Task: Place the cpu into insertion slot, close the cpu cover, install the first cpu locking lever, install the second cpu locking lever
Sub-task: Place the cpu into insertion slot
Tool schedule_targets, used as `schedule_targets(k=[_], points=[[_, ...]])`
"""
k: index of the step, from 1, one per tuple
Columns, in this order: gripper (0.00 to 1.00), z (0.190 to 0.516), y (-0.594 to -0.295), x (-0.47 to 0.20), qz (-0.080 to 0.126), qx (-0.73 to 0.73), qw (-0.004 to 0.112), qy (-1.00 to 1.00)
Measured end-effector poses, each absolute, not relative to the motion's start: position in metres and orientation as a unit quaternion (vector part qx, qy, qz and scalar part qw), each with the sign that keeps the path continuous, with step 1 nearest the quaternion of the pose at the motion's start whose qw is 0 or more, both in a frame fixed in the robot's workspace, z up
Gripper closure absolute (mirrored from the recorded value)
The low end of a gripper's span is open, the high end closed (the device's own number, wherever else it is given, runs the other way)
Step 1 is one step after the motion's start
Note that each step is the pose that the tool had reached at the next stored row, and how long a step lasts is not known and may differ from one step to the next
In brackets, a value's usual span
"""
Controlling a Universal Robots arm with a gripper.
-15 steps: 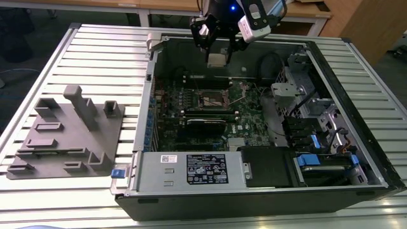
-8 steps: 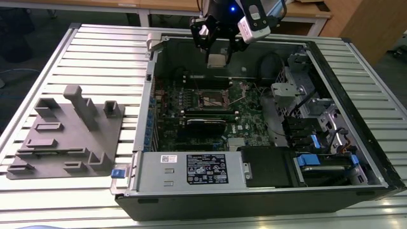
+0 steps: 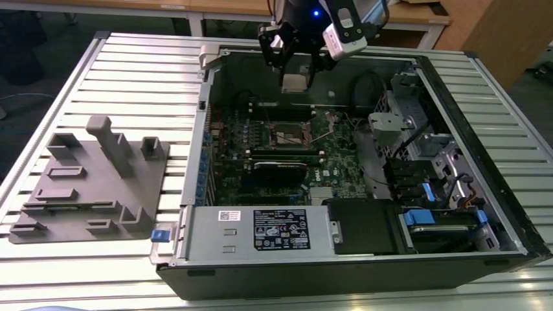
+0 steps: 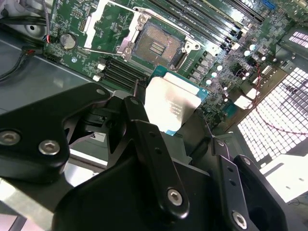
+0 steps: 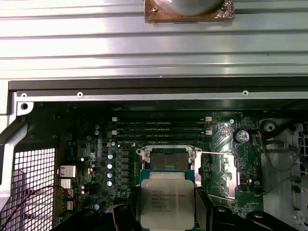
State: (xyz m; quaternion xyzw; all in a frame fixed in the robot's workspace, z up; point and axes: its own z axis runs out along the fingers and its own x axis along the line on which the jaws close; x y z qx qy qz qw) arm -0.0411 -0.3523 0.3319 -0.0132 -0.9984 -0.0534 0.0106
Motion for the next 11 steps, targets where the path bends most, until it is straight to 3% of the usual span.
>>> schedule_targets(k=[11], points=[[0.46, 0.3280, -0.3522, -0.0411, -0.053, -0.013, 0.011, -0.998]])
